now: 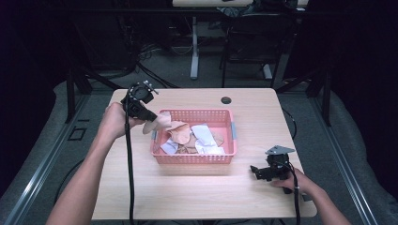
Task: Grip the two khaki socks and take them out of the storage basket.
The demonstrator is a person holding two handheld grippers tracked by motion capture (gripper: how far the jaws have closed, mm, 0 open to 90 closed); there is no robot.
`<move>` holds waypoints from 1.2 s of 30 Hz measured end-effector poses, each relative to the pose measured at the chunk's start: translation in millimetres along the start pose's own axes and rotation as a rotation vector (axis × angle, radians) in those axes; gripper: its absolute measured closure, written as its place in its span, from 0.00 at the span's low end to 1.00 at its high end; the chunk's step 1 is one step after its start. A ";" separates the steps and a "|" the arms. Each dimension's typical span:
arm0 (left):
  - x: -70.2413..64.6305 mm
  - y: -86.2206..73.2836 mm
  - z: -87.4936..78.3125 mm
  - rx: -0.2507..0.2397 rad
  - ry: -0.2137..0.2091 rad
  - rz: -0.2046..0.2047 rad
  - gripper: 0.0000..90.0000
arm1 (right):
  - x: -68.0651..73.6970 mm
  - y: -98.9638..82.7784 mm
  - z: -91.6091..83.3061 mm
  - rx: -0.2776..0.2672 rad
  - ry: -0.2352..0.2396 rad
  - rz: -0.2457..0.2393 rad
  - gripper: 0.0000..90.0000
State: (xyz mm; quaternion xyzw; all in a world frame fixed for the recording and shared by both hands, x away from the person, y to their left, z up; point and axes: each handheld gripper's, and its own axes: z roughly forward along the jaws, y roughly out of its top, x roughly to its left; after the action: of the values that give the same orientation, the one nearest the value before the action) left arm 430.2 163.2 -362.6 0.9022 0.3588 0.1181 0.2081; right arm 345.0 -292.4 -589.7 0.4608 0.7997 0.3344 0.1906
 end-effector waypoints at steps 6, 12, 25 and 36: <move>9.0 -8.7 -8.4 -0.005 0.017 -0.021 0.96 | 0.0 0.0 0.0 0.000 0.000 0.000 0.00; 20.0 -21.8 -17.8 -0.011 0.036 -0.055 0.96 | 0.0 0.0 0.0 0.000 0.000 0.000 0.00; 46.1 -56.6 -29.4 -0.015 0.057 -0.138 0.96 | 0.0 0.0 0.0 0.000 0.000 0.000 0.00; 60.6 -80.2 -24.2 0.000 0.066 -0.179 0.96 | 0.0 0.0 -0.1 0.001 -0.001 -0.001 0.00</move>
State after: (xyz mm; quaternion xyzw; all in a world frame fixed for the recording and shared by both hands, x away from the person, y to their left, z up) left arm 416.8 265.0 -374.2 0.8621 0.4449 0.1286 0.2057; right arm 344.9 -292.4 -589.7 0.4606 0.7999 0.3338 0.1910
